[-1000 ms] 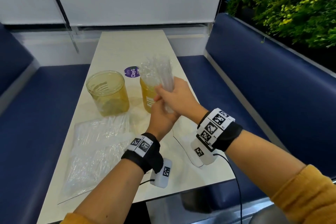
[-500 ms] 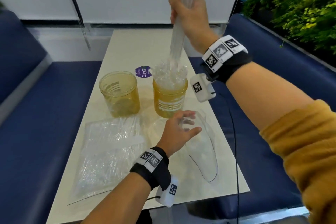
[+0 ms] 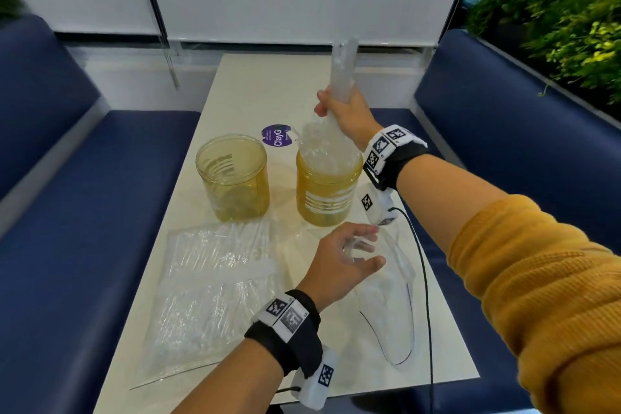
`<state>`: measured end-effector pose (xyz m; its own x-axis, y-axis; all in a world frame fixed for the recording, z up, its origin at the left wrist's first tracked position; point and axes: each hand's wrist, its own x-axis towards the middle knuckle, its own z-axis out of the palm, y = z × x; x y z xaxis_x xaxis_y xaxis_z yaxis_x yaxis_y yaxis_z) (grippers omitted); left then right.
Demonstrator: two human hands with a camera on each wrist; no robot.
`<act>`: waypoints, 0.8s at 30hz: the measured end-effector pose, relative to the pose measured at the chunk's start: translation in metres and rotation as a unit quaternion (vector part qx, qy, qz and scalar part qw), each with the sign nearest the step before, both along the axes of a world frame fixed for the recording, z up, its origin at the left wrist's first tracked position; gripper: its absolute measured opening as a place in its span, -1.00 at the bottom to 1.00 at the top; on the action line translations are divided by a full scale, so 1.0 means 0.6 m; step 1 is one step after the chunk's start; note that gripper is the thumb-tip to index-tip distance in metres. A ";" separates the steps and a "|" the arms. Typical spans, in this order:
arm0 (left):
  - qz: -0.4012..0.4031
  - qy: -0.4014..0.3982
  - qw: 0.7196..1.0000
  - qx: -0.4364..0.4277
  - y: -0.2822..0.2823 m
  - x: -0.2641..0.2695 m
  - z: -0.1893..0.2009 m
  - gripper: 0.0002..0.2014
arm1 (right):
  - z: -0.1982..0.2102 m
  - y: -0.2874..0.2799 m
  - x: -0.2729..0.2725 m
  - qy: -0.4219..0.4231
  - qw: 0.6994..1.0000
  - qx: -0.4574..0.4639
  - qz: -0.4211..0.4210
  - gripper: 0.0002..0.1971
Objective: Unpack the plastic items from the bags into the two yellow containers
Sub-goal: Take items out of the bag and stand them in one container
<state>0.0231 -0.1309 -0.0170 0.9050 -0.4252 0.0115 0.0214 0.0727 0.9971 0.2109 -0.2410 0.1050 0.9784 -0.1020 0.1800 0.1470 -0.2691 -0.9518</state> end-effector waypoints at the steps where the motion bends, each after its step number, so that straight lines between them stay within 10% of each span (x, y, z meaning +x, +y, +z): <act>1: -0.001 0.002 1.000 0.000 -0.001 0.001 -0.001 -0.60 | -0.009 -0.002 0.001 0.011 1.000 -0.006 0.002 -0.84; 7: -0.004 0.002 1.000 0.003 -0.004 0.001 -0.003 -0.61 | -0.018 -0.010 0.003 0.031 0.997 -0.040 -0.052 -0.52; 14: -0.009 -0.004 1.000 0.002 -0.002 0.000 -0.001 -0.59 | 0.017 -0.012 -0.003 -0.210 0.971 -0.081 -0.083 0.17; 21: -0.020 0.002 1.000 0.001 -0.011 -0.005 -0.001 -0.59 | 0.086 0.004 -0.008 -0.371 0.912 -0.144 -0.099 -0.59; 24: -0.022 0.003 1.000 0.004 -0.012 -0.008 -0.002 -0.59 | 0.071 0.000 0.012 -0.289 0.907 -0.295 -0.090 -0.66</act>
<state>0.0182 -0.1384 -0.0180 0.8855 -0.4645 0.0017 0.0311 0.0630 0.9975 0.2180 -0.2413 0.1478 0.6812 0.0299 0.7315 0.4782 -0.7747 -0.4136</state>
